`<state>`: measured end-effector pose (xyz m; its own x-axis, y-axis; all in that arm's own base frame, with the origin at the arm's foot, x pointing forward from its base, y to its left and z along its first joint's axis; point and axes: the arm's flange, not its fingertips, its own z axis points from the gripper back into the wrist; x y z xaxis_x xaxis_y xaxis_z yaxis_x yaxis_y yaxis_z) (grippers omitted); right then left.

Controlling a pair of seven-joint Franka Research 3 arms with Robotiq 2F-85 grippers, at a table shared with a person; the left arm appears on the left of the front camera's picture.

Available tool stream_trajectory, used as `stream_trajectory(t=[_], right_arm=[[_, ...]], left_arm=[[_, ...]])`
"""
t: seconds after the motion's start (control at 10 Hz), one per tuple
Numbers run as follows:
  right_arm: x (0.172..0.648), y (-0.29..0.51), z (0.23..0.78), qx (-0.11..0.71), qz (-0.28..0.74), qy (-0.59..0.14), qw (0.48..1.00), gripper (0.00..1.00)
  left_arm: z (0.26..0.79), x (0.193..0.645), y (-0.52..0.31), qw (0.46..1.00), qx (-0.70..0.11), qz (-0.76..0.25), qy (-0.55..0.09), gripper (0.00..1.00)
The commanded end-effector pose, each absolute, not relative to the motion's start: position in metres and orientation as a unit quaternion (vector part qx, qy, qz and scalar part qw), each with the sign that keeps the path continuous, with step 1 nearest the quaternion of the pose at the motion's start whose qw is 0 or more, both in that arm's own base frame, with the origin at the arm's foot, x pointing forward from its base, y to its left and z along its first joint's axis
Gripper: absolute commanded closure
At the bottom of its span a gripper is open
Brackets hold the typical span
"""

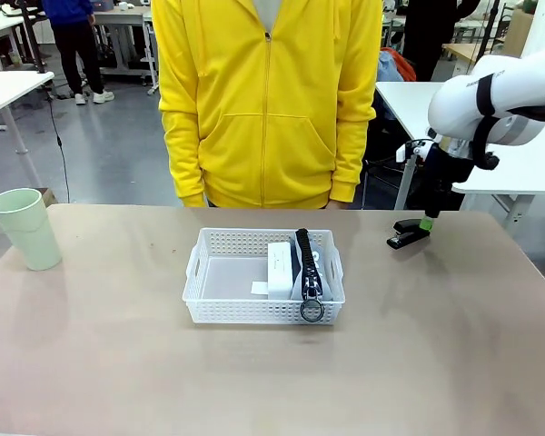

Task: Efficiently arrange items inside the basket to fit them all.
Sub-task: Pick up the Stapler and place it inside the Organizing basket.

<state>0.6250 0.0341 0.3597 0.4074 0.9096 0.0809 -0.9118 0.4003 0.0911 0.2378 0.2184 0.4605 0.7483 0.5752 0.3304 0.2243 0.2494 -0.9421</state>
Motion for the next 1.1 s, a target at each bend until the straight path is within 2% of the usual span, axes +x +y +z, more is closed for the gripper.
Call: stream_trajectory(t=[0.0,0.1,0.2,0.4,0.5,0.6,0.7,1.0], right_arm=[[0.619,0.025,0.355,0.025,0.908,-0.042,0.415,0.0],[0.618,0.02,0.352,0.03,0.947,-0.064,0.313,0.0],[0.617,0.015,0.348,0.027,0.969,-0.079,0.233,0.0],[0.624,0.01,0.344,0.048,0.98,-0.121,0.152,0.0],[0.629,0.009,0.341,0.058,0.978,-0.131,0.153,0.0],[0.632,0.011,0.341,0.069,0.967,-0.156,0.187,0.0],[0.628,0.018,0.347,0.014,0.873,-0.033,0.486,0.0],[0.628,0.018,0.347,0.014,0.873,-0.033,0.486,0.0]], left_arm=[[0.463,0.239,0.218,0.708,-0.606,0.116,-0.343,0.0],[0.463,0.239,0.218,0.708,-0.606,0.116,-0.343,0.0],[0.463,0.239,0.218,0.708,-0.606,0.116,-0.343,0.0],[0.463,0.239,0.218,0.708,-0.606,0.116,-0.343,0.0],[0.463,0.239,0.218,0.708,-0.606,0.116,-0.343,0.0],[0.463,0.239,0.218,0.708,-0.606,0.116,-0.343,0.0],[0.463,0.239,0.218,0.708,-0.606,0.116,-0.343,0.0],[0.463,0.239,0.218,0.708,-0.606,0.116,-0.343,0.0]])
